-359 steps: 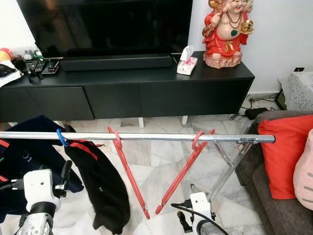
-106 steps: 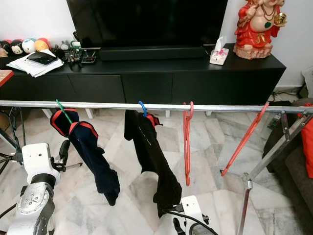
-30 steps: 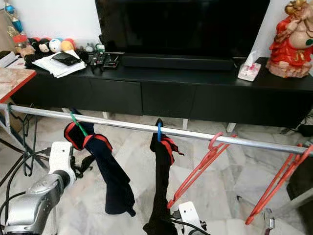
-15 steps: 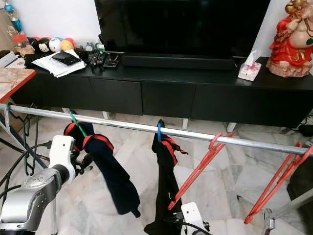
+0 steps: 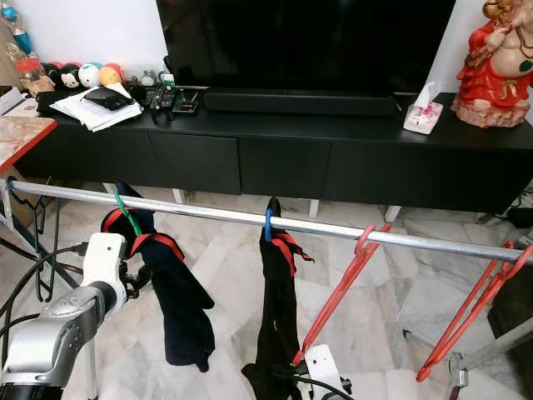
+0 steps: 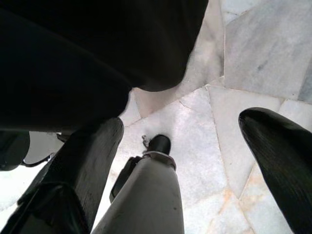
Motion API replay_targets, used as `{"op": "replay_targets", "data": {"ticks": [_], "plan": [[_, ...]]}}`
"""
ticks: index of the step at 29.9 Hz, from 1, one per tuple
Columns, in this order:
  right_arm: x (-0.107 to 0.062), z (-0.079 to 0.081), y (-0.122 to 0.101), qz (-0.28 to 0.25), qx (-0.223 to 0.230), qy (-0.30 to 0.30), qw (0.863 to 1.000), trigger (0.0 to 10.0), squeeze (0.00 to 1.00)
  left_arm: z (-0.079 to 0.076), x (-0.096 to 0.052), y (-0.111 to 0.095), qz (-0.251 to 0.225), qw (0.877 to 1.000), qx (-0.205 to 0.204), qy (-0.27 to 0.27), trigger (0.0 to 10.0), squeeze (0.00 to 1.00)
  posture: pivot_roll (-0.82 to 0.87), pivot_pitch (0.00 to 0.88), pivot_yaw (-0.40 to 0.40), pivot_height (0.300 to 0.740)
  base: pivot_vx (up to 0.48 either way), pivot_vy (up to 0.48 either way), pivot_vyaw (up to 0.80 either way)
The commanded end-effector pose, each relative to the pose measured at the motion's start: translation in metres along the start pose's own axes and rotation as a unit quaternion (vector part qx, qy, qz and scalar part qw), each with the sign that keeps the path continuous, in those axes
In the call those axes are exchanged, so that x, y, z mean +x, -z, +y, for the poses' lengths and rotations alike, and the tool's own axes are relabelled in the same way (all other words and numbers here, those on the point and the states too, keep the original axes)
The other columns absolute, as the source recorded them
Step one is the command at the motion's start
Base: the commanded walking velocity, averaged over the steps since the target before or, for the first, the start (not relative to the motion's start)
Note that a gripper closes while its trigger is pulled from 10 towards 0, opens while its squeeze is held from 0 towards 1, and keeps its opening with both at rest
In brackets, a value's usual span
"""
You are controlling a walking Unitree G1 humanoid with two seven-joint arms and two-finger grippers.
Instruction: Hang hanger
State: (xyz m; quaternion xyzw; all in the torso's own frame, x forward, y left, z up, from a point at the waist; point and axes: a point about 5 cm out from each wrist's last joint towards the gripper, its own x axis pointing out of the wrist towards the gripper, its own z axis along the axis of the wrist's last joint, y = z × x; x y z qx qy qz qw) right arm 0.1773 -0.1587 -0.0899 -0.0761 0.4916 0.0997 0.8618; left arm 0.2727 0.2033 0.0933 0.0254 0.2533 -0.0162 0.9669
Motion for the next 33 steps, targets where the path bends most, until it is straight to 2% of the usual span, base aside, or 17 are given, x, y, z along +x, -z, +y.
{"op": "replay_targets", "data": {"ticks": [1,6,12,14,18,19,22,24,28,29,30,33], "plan": [[0.001,0.001,-0.004,-0.007,-0.003,-0.001,1.0,10.0,0.0,0.007,0.0,0.009,0.024,1.0,0.007,-0.019,10.0,0.0,-0.08,0.0,0.018,0.74,0.0,0.0,0.0],[0.0,0.0,-0.003,-0.006,-0.002,0.0,1.0,10.0,0.0,0.007,0.003,0.014,0.018,0.999,0.007,-0.026,10.0,0.0,-0.09,0.0,0.018,0.74,0.0,0.0,0.0],[0.0,-0.003,-0.004,-0.008,0.002,0.001,1.0,10.0,0.0,0.011,0.009,0.006,-0.037,0.999,-0.011,-0.036,10.0,0.0,-0.09,0.0,0.017,0.74,0.0,0.0,0.0],[0.0,-0.003,-0.005,-0.009,0.001,0.001,1.0,10.0,0.0,0.013,0.01,0.005,-0.042,0.998,-0.014,-0.04,10.0,0.0,-0.09,0.0,0.016,0.74,0.0,0.0,0.0],[0.003,0.011,-0.017,-0.022,0.0,-0.008,1.0,10.0,0.0,0.014,0.014,0.006,-0.051,0.998,-0.016,-0.038,10.0,0.0,-0.09,0.0,0.016,0.74,0.0,0.0,0.0],[0.004,0.02,-0.021,-0.027,-0.002,-0.012,1.0,10.0,0.0,0.014,0.015,0.007,-0.058,0.998,-0.023,-0.03,10.0,0.0,-0.09,0.0,0.015,0.74,0.0,0.0,0.0],[0.004,0.023,-0.022,-0.029,-0.002,-0.014,0.999,10.0,0.0,0.013,0.016,0.008,-0.064,0.997,-0.026,-0.026,10.0,0.0,-0.09,0.0,0.015,0.74,0.0,0.0,0.0],[0.005,0.031,-0.023,-0.032,-0.002,-0.017,0.999,10.0,0.0,0.016,0.021,0.02,-0.046,0.998,-0.018,-0.033,10.0,0.0,-0.09,0.0,0.015,0.74,0.0,0.0,0.0],[0.005,0.031,-0.023,-0.032,-0.002,-0.016,0.999,10.0,0.0,0.017,0.021,0.02,-0.048,0.998,-0.018,-0.033,10.0,0.0,-0.09,0.0,0.015,0.74,0.0,0.0,0.0],[0.004,0.02,-0.02,-0.029,-0.001,-0.011,1.0,10.0,0.0,0.018,0.023,0.026,-0.043,0.998,-0.03,-0.03,0.0,0.0,-0.1,0.0,0.015,0.74,0.0,0.0,0.0],[0.002,0.004,-0.015,-0.024,0.0,-0.004,1.0,10.0,0.0,0.019,0.024,0.032,-0.038,0.998,-0.037,-0.029,0.0,0.0,-0.11,0.0,0.015,0.74,0.0,0.0,0.0],[0.001,-0.004,-0.012,-0.018,0.001,-0.001,1.0,10.0,0.0,0.02,0.024,0.035,-0.04,0.998,-0.04,-0.029,0.0,0.0,-0.1,0.0,0.013,0.74,0.0,0.0,0.0]]}}
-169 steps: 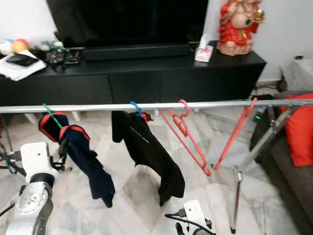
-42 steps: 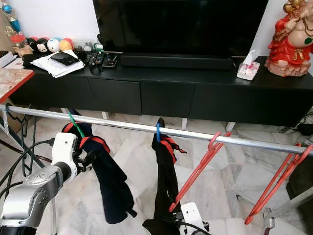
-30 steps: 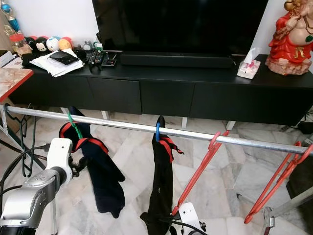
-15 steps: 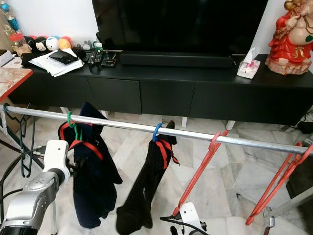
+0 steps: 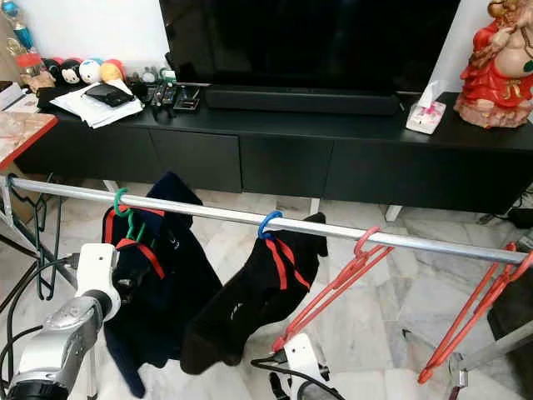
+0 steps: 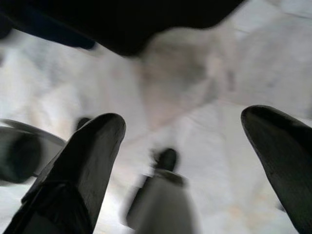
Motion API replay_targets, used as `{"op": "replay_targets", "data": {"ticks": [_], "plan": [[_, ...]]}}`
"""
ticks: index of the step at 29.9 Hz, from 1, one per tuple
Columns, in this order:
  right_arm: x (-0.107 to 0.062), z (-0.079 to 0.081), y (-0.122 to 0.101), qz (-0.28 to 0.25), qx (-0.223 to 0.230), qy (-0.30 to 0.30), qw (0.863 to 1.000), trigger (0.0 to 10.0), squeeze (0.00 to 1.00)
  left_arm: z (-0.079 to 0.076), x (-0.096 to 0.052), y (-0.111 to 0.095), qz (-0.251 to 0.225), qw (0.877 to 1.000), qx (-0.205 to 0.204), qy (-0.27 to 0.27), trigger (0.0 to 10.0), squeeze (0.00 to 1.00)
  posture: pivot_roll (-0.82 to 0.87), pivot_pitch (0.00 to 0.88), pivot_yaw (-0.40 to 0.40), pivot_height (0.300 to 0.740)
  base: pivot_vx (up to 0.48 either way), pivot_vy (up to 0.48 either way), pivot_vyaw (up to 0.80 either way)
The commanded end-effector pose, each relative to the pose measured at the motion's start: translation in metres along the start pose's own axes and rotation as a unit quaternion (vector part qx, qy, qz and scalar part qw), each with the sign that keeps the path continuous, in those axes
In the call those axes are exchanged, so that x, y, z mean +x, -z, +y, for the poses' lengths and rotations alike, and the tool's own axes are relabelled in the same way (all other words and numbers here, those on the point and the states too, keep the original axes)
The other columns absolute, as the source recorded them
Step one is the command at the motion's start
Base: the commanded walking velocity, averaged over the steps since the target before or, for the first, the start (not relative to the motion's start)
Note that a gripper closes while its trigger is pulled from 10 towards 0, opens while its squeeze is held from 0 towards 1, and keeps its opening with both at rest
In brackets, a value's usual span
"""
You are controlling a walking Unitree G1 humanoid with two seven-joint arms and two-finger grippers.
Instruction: Hang hanger
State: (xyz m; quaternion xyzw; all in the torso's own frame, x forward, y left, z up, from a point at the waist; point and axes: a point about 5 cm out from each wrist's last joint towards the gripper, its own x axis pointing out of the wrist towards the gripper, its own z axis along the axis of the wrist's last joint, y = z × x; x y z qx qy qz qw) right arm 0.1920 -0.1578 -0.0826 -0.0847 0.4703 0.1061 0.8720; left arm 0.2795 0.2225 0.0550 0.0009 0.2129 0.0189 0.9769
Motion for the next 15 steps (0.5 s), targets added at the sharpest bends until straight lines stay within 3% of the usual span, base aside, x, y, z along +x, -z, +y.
{"op": "replay_targets", "data": {"ticks": [1,15], "plan": [[-0.0009,-0.0015,0.0053,0.006,0.013,-0.001,1.0,10.0,0.0,0.0026,-0.0001,0.0041,0.0,1.0,-0.008,0.0,0.0,0.0,-0.1,0.0,0.013,0.74,0.0,0.0,0.0],[-0.0003,0.0075,0.0103,0.021,0.015,-0.002,1.0,10.0,0.0,-0.0008,0.0013,0.0047,-0.016,1.0,-0.014,0.012,0.0,0.0,-0.11,0.0,0.011,0.74,0.0,0.0,0.0]]}}
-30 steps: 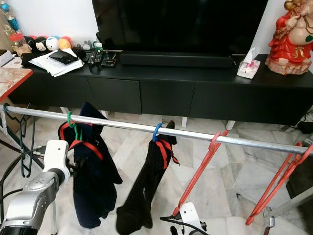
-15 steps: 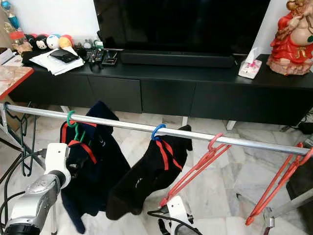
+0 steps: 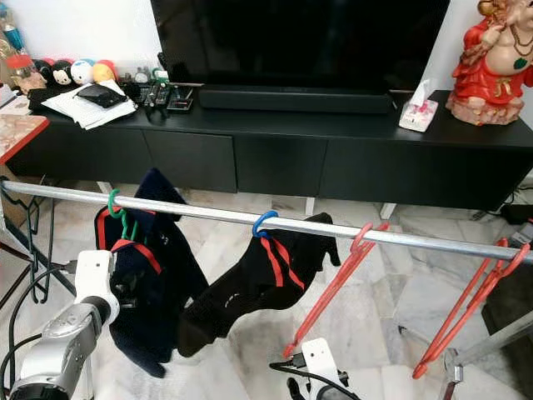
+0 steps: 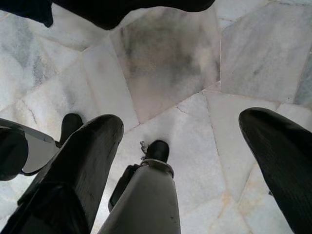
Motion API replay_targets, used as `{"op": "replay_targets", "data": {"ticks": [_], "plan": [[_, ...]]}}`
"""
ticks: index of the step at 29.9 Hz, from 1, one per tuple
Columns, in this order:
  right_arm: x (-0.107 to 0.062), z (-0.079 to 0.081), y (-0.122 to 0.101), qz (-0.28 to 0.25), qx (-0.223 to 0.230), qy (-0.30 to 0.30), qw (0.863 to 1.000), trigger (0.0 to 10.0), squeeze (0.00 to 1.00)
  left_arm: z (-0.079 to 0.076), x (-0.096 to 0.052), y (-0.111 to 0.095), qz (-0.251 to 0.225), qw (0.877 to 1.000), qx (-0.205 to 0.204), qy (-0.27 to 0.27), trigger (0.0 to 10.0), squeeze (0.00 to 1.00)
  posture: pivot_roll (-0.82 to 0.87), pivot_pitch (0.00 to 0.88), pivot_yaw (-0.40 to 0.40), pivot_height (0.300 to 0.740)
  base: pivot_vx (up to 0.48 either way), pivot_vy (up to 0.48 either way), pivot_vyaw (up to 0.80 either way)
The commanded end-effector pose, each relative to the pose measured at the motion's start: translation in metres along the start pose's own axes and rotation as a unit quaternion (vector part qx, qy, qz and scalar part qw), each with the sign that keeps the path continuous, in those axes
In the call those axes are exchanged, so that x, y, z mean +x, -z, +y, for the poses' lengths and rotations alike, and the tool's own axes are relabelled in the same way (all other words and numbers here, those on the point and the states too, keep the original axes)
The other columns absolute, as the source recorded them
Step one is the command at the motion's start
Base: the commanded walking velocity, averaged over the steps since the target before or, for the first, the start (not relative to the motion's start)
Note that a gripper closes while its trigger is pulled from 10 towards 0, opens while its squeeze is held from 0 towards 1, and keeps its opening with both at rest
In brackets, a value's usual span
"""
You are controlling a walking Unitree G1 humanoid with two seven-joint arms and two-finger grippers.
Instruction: Hang hanger
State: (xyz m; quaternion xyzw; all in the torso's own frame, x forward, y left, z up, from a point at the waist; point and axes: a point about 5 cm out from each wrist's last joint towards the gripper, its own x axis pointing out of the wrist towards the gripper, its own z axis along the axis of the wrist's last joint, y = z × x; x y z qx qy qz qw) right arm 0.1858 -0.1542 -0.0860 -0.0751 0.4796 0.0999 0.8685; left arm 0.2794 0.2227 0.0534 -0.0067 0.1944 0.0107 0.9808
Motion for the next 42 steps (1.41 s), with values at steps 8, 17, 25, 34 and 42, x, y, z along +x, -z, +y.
{"op": "replay_targets", "data": {"ticks": [8,17,25,34,42], "plan": [[-0.001,-0.009,0.0,0.009,0.003,0.004,1.0,10.0,0.0,-0.002,0.001,0.004,0.002,1.0,0.001,0.001,0.0,0.0,-0.11,0.0,0.012,0.74,0.0,0.0,0.0],[-0.003,-0.023,0.001,0.009,0.004,0.01,1.0,10.0,0.0,-0.002,0.0,0.006,0.005,1.0,0.004,-0.001,0.0,0.0,-0.11,0.0,0.01,0.74,0.0,0.0,0.0],[-0.009,-0.031,0.024,0.026,0.005,0.014,1.0,10.0,0.0,-0.003,-0.005,0.0,-0.032,0.998,0.04,-0.027,0.0,0.0,-0.1,0.0,0.01,0.74,0.0,0.0,0.0],[-0.005,-0.016,0.018,0.016,0.008,0.008,1.0,10.0,0.0,0.002,-0.016,-0.015,-0.111,0.992,0.044,-0.049,0.0,0.0,-0.1,0.0,0.01,0.74,0.0,0.0,0.0],[-0.004,-0.011,0.015,0.014,0.007,0.007,1.0,10.0,0.0,-0.004,-0.031,-0.021,-0.157,0.985,0.067,-0.04,0.0,0.0,-0.1,0.0,0.009,0.74,0.0,0.0,0.0]]}}
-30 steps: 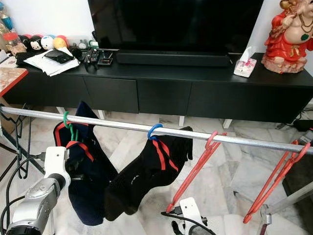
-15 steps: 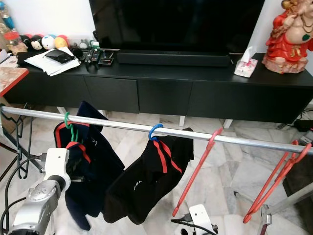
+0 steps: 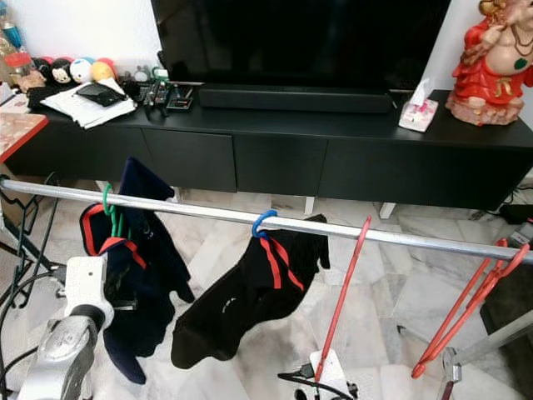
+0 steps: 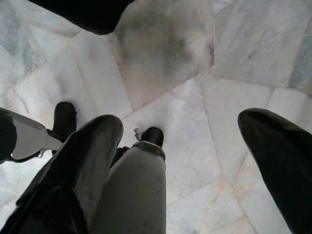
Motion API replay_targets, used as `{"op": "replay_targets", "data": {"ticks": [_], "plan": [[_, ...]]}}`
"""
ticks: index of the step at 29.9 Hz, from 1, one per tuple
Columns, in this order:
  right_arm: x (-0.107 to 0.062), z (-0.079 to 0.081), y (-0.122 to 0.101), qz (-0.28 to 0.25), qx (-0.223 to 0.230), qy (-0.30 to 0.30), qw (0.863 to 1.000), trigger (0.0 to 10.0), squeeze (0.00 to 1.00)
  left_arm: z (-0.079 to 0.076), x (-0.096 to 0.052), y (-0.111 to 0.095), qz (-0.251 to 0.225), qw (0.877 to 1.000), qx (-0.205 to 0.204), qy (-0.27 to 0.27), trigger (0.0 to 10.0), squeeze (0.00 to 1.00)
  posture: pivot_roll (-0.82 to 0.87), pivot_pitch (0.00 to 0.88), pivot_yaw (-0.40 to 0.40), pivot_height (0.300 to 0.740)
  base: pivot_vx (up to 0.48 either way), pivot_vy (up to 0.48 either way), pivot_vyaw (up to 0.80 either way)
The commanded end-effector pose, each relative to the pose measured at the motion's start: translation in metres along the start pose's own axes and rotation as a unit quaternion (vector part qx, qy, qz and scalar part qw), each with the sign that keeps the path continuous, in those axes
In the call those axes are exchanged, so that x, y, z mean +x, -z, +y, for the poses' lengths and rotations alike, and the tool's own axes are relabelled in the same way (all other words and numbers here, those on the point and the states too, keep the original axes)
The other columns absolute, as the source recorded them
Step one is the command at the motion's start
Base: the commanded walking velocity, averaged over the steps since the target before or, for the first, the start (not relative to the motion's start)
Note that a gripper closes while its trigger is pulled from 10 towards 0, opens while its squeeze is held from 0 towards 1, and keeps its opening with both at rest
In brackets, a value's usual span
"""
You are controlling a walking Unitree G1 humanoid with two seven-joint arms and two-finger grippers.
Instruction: Hang hanger
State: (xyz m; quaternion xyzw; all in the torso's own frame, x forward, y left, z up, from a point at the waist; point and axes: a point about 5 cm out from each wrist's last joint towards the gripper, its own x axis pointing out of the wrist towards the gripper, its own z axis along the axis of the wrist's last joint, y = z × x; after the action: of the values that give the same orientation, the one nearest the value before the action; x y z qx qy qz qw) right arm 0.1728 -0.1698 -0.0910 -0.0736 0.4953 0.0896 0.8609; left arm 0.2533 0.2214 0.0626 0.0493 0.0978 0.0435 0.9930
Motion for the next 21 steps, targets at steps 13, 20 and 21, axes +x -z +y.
{"op": "replay_targets", "data": {"ticks": [13,20,21], "plan": [[0.001,-0.004,-0.009,-0.007,-0.003,0.004,1.0,10.0,0.0,-0.01,-0.039,0.011,-0.019,0.997,0.058,0.041,10.0,0.0,-0.1,0.0,0.009,0.74,0.0,0.0,0.0],[0.001,-0.001,-0.011,-0.011,-0.004,0.001,1.0,10.0,0.0,-0.009,-0.048,0.016,-0.02,0.999,0.039,0.017,10.0,0.0,-0.09,0.0,0.004,0.74,0.0,0.0,0.0],[0.001,0.0,-0.012,-0.013,-0.004,0.001,1.0,10.0,0.0,-0.01,-0.05,0.017,-0.021,0.999,0.034,0.01,10.0,0.0,-0.09,0.0,0.006,0.74,0.0,0.0,0.0]]}}
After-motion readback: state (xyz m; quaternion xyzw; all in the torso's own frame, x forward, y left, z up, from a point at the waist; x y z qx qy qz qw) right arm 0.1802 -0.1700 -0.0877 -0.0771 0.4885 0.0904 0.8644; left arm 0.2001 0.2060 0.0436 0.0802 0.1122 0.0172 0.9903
